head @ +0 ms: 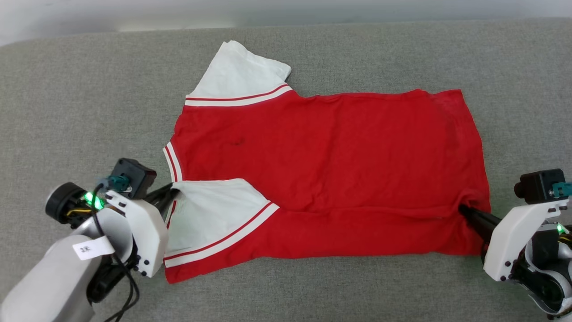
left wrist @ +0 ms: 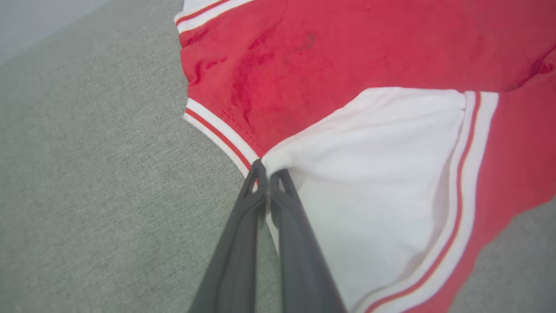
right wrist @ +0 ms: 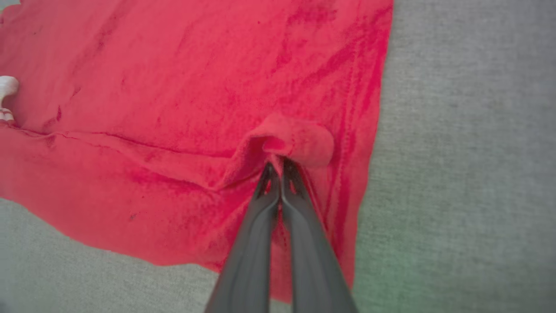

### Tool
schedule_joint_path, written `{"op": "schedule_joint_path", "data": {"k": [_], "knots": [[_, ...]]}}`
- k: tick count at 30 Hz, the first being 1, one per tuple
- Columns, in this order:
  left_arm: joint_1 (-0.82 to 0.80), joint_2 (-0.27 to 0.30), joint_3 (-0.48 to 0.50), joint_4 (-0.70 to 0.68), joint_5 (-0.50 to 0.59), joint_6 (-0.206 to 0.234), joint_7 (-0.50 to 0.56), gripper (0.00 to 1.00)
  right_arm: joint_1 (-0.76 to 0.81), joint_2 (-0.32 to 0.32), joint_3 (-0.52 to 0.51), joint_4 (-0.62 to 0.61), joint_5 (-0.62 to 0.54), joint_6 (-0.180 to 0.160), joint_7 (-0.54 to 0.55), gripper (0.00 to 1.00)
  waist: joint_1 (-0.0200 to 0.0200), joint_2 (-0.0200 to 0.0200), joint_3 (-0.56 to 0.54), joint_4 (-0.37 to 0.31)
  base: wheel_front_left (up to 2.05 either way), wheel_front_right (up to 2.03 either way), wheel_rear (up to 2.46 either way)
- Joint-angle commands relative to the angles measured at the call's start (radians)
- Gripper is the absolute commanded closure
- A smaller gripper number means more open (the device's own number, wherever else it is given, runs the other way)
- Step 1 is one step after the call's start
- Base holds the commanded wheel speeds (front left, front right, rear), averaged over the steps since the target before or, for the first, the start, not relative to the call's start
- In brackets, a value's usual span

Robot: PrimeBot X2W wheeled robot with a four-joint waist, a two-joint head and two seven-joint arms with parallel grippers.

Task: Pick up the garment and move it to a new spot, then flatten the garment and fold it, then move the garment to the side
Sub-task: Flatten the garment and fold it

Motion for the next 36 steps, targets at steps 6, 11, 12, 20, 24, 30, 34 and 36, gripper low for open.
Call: {"op": "schedule_joint_path", "data": {"k": [6, 11, 12, 20, 24, 30, 34, 36], "knots": [[-0.010, -0.069, -0.008, 0.110, 0.017, 0.037, -0.055, 0.00, -0.020, 0.042, -0.011, 0.041, -0.047, 0.000, -0.016, 0.00, -0.0002, 0.0000, -0.025, 0.002, 0.00, 0.00, 0.00], [0.037, -0.120, 0.021, 0.158, -0.019, 0.089, -0.115, 0.00, 0.005, 0.024, 0.014, 0.024, -0.099, 0.000, -0.024, 0.00, -0.0002, 0.0000, -0.083, 0.007, 0.00, 0.00, 0.00], [0.046, -0.123, 0.028, 0.159, -0.020, 0.102, -0.123, 0.00, 0.014, 0.019, 0.016, 0.019, -0.109, 0.000, -0.022, 0.00, -0.0002, 0.0000, -0.094, 0.009, 0.00, 0.00, 0.00], [0.223, -0.122, 0.080, 0.037, -0.107, 0.238, -0.083, 0.00, 0.111, 0.045, -0.057, -0.044, -0.228, 0.000, 0.094, 0.00, -0.0002, 0.0000, -0.188, 0.013, 0.00, 0.00, 0.00], [0.334, -0.109, 0.097, -0.083, -0.136, 0.318, -0.049, 0.00, 0.177, 0.103, -0.132, -0.106, -0.283, 0.000, 0.169, 0.00, -0.0002, 0.0000, -0.210, 0.014, 0.00, 0.00, 0.00], [0.450, -0.084, 0.094, -0.221, -0.161, 0.405, 0.015, 0.00, 0.254, 0.181, -0.196, -0.211, -0.300, 0.000, 0.256, 0.00, -0.0002, 0.0000, -0.203, 0.010, 0.00, 0.00, 0.00], [0.460, -0.070, 0.093, -0.243, -0.152, 0.434, 0.039, 0.00, 0.271, 0.207, -0.213, -0.256, -0.317, 0.000, 0.268, 0.00, -0.0002, 0.0000, -0.169, -0.003, 0.00, 0.00, 0.00], [0.449, -0.072, 0.101, -0.237, -0.151, 0.442, 0.036, 0.00, 0.270, 0.213, -0.218, -0.272, -0.322, 0.000, 0.268, 0.00, -0.0002, 0.0000, -0.152, -0.009, 0.00, 0.00, 0.00]]}}
